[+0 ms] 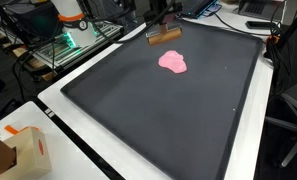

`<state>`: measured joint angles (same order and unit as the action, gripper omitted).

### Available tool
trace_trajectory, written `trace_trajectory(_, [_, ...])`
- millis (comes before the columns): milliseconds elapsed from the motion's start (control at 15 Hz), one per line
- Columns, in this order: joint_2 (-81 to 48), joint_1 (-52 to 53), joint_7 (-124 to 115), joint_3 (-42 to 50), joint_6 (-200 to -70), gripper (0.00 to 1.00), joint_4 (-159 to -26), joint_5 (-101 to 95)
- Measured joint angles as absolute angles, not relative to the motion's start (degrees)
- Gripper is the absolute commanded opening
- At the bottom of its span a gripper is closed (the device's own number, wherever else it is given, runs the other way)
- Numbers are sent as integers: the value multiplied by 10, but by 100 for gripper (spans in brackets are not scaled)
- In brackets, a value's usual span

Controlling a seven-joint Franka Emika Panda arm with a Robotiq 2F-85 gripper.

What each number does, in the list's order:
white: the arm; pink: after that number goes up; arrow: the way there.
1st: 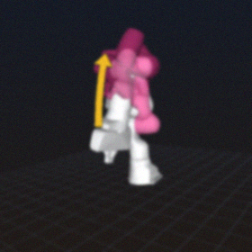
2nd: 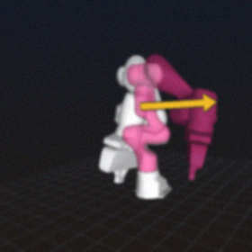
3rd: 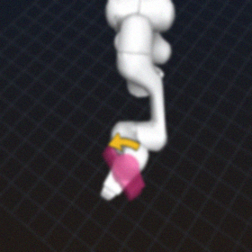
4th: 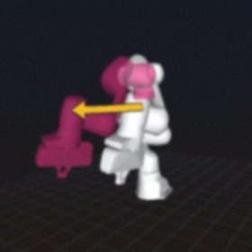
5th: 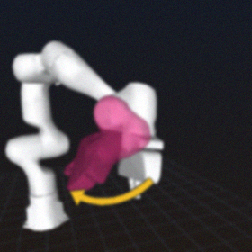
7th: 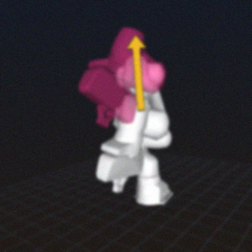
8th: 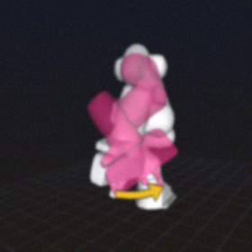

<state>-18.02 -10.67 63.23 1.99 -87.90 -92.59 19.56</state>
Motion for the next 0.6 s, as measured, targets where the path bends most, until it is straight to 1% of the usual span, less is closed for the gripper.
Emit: trace_trajectory(600, [-273,-186,568,36,-861,23,-862,328])
